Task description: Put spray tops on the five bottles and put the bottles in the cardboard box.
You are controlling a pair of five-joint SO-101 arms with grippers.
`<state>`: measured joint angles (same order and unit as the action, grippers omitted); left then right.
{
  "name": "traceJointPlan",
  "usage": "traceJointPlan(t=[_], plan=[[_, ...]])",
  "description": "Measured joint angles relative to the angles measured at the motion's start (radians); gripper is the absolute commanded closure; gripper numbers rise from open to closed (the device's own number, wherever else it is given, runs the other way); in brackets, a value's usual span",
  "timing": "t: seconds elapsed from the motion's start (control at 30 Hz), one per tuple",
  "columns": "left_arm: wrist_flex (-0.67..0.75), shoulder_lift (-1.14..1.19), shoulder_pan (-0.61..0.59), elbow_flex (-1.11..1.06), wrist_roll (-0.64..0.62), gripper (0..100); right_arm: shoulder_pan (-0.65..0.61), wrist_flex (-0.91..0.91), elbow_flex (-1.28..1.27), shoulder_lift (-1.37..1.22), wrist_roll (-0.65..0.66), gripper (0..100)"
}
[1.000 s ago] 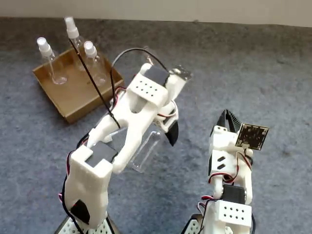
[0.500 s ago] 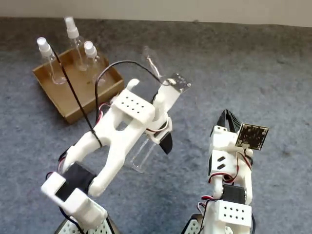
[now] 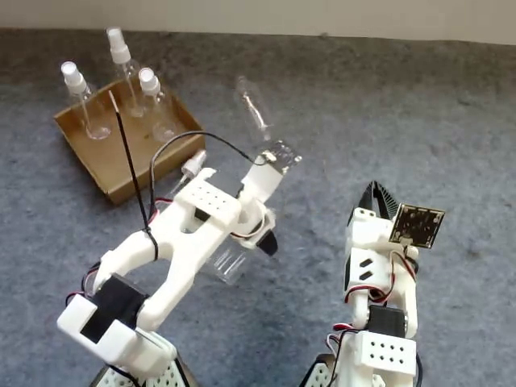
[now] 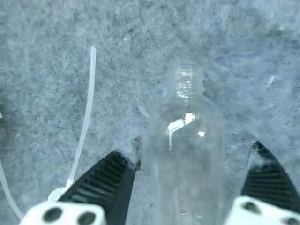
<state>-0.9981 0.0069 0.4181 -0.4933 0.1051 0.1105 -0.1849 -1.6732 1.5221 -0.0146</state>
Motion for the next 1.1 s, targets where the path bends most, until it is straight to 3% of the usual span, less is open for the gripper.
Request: traceJointPlan(t=[0.23, 0.93, 1.1], plan=[[0.071, 0.000, -0.038, -0.071, 0.097, 71, 0.000, 0.000, 0.000, 0.000, 0.000, 99.4], [0.071, 0.002, -0.014, -0.068, 0.141, 71, 0.000, 0.000, 0.000, 0.000, 0.000, 99.4], [0.072, 0.106, -0.009, -0.020, 0.140, 72, 0.000, 0.000, 0.000, 0.000, 0.000, 99.4]])
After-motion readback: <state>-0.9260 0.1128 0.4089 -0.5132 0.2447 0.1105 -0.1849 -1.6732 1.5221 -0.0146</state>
